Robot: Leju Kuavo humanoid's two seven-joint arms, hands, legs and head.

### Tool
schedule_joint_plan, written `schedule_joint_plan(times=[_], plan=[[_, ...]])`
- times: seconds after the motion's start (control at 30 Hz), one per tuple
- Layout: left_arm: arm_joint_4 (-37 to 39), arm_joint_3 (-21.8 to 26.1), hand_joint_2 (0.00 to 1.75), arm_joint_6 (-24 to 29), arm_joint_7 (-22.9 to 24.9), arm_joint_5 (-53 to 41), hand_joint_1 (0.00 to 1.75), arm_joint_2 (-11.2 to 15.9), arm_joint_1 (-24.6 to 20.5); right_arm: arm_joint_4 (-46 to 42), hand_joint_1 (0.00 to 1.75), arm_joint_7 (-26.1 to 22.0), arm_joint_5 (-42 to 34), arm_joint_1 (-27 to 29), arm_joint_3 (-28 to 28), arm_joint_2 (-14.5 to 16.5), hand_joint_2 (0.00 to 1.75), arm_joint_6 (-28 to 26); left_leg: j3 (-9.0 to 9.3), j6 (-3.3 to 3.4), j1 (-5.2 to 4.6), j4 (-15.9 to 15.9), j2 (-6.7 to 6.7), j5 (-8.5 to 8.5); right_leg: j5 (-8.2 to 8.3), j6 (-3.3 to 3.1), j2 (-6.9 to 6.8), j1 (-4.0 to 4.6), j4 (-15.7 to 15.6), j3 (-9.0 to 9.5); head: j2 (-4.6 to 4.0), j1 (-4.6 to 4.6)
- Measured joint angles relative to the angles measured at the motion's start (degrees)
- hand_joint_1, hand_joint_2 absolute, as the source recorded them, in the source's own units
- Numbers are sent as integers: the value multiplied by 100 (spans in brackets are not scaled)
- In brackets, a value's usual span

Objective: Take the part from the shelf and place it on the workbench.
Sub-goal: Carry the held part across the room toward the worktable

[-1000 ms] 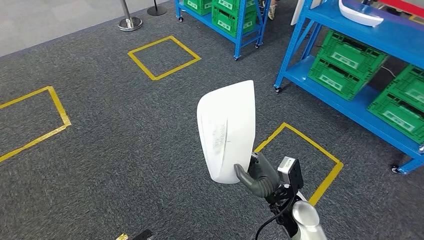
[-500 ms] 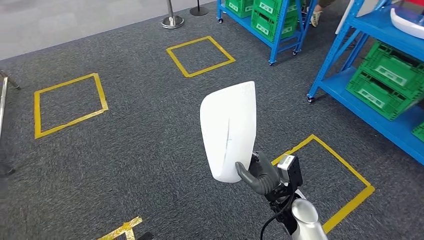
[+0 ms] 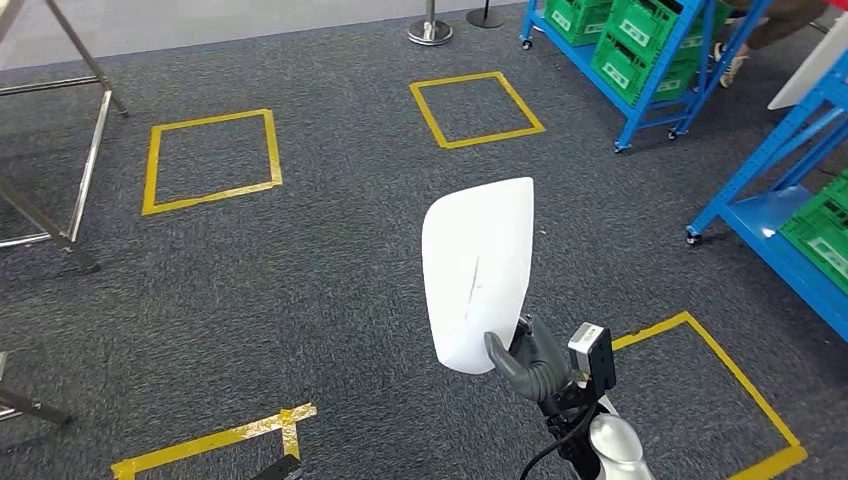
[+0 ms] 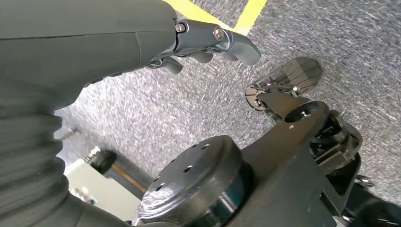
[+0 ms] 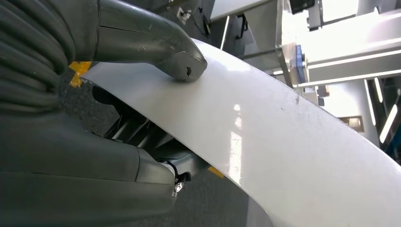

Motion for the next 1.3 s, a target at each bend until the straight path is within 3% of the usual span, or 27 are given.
schedule_joint_plan(times=[0.03, 0.07, 0.1, 0.17, 0.23, 0.3, 0.37, 0.47, 0.53, 0.57, 0.63, 0.67, 0.73, 0.8, 0.83, 0.9, 0.97, 1.0, 1.03, 1.07, 1.1, 1.13, 1.2, 1.23, 1.3], plan=[[1, -1, 175, 0, 49, 0, 0, 1, 10, 1, 175, 8, 9, 21, -9, -1, 175, 0, -3, 6, -14, 0, -91, 5, 53, -31, 12, 15, 79, -67, 0, 1], [2, -1, 175, 0, 124, 0, 0, 1, 25, 1, 175, 20, 28, 36, -15, -1, 175, 0, -3, 11, -26, 0, -190, 10, 206, -79, 36, 37, -44, -40, 0, 1], [5, -1, 175, 0, 212, 0, 0, 2, 44, 1, 175, 33, 53, 41, -17, 0, 175, 0, 0, 12, -33, 0, -277, 15, 432, -136, 95, 67, -389, 100, 0, 1], [16, 0, 175, 4, 362, 1, 0, -2, 104, -1, 175, 49, 120, 50, -18, 1, 175, 6, -5, -2, -30, -1, -431, 30, 798, -253, 350, 122, -1190, 446, 0, 0], [28, 1, 175, 16, 356, 10, 0, -5, 189, 0, 175, 49, 169, 66, -18, 9, 175, 29, -27, -48, -11, -12, -552, 52, 894, -303, 471, 157, -1539, 599, 0, 8], [36, 1, 175, 27, 256, 21, 0, 1, 259, 1, 175, 57, 183, 67, -17, 45, 175, 70, -47, -120, -2, -67, -661, 91, 930, -317, 334, 156, -1617, 630, 0, 20], [41, 1, 175, 28, 183, 16, 0, 7, 267, 31, 175, 63, 180, 36, -5, 113, 175, 126, -111, -166, -27, 6, -500, 20, 1010, -343, 183, 115, -1783, 704, 0, 10], [37, 1, 175, 45, 77, -1, 0, 10, 164, 200, 175, 45, 159, -26, 44, 178, 175, 192, -514, -236, -26, 863, 0, -439, 1066, -362, -84, 85, -1901, 762, 0, -34], [32, 1, 175, 59, 89, -1, 0, 13, 106, 338, 175, 36, 168, -69, 80, 200, 175, 181, -689, -312, 14, 1261, 101, -536, 1042, -340, -272, 66, -1873, 755, 0, -37], [31, 1, 175, 59, 121, 0, 0, 18, 97, 391, 175, 29, 173, -101, 102, 217, 175, 172, -628, -355, 40, 1170, 137, -437, 1019, -317, -352, 44, -1844, 749, 0, -38], [31, 1, 175, 59, 171, 0, 0, 23, 92, 461, 175, 14, 176, -176, 149, 255, 175, 152, -275, -443, 86, 529, 316, -129, 952, -231, -483, -5, -1741, 728, 0, -39], [30, 1, 175, 59, 179, 0, 0, 19, 86, 484, 175, 10, 176, -208, 163, 268, 175, 142, -115, -450, 101, 225, 411, -20, 902, -176, -543, -8, -1664, 712, 0, -44], [29, 1, 175, 60, 226, -1, 0, 6, 67, 519, 175, 5, 177, -252, 184, 283, 175, 126, -10, -359, 93, 15, 477, 9, 833, -91, -639, 8, -1559, 693, 0, -48], [29, 1, 175, 61, 316, 0, 0, 19, 78, 536, 175, 16, 172, -271, 216, 296, 175, 117, -41, -229, 80, 65, 343, 7, 809, -49, -721, 0, -1536, 709, 0, -42], [28, 1, 175, 61, 348, 6, 0, 30, 96, 539, 175, 33, 166, -277, 236, 303, 175, 114, -50, -191, 80, 69, 285, 9, 769, -25, -671, -20, -1505, 716, 0, -38], [27, 1, 175, 61, 360, 35, 0, 45, 123, 540, 175, 78, 139, -279, 267, 311, 175, 118, -62, -124, 85, 61, 163, 28, 543, 18, -388, -53, -1203, 605, 0, -30], [26, 3, 175, 61, 330, 91, 0, 49, 120, 555, 175, 126, 85, -268, 281, 310, 175, 150, -90, -81, 69, 57, 33, 54, 187, 17, -95, -48, -496, 269, 0, -21], [26, 8, 175, 61, 303, 125, 0, 49, 120, 577, 175, 149, 45, -261, 284, 308, 175, 186, -105, -63, 52, 57, -45, 66, 64, -3, -43, -32, -140, 81, 0, -20], [27, 17, 175, 61, 264, 156, 0, 49, 129, 619, 175, 159, 8, -258, 287, 305, 175, 228, -117, -47, 28, 57, -130, 77, 42, -42, -19, -7, 70, -46, 0, -17], [29, 32, 175, 61, 230, 183, 0, 48, 142, 674, 175, 148, -14, -260, 296, 304, 175, 268, -125, -33, 3, 57, -218, 87, 134, -103, 3, 26, 65, -73, 0, -17], [33, 46, 175, 61, 208, 198, 0, 48, 155, 733, 175, 119, -16, -269, 309, 303, 175, 294, -130, -21, -20, 55, -306, 100, 320, -182, 49, 67, -170, 14, 0, -18], [39, 60, 175, 61, 208, 206, 0, 45, 166, 789, 175, 77, -1, -285, 328, 304, 175, 300, -136, -14, -38, 52, -394, 115, 550, -277, 150, 115, -569, 188, 0, -18], [51, 75, 175, 62, 274, 190, 0, 28, 192, 859, 175, 3, 33, -328, 362, 306, 175, 269, -155, -28, -46, 36, -543, 154, 831, -437, 402, 187, -1272, 502, 0, -27], [58, 79, 175, 63, 317, 172, 0, 22, 210, 878, 175, -21, 39, -346, 375, 309, 175, 246, -167, -50, -37, 24, -608, 175, 879, -480, 469, 212, -1452, 581, 0, -30], [68, 81, 175, 65, 376, 134, 0, 21, 270, 892, 175, -40, 29, -362, 391, 317, 175, 217, -186, -111, -20, -16, -735, 218, 901, -496, 403, 234, -1541, 611, 0, -25]])
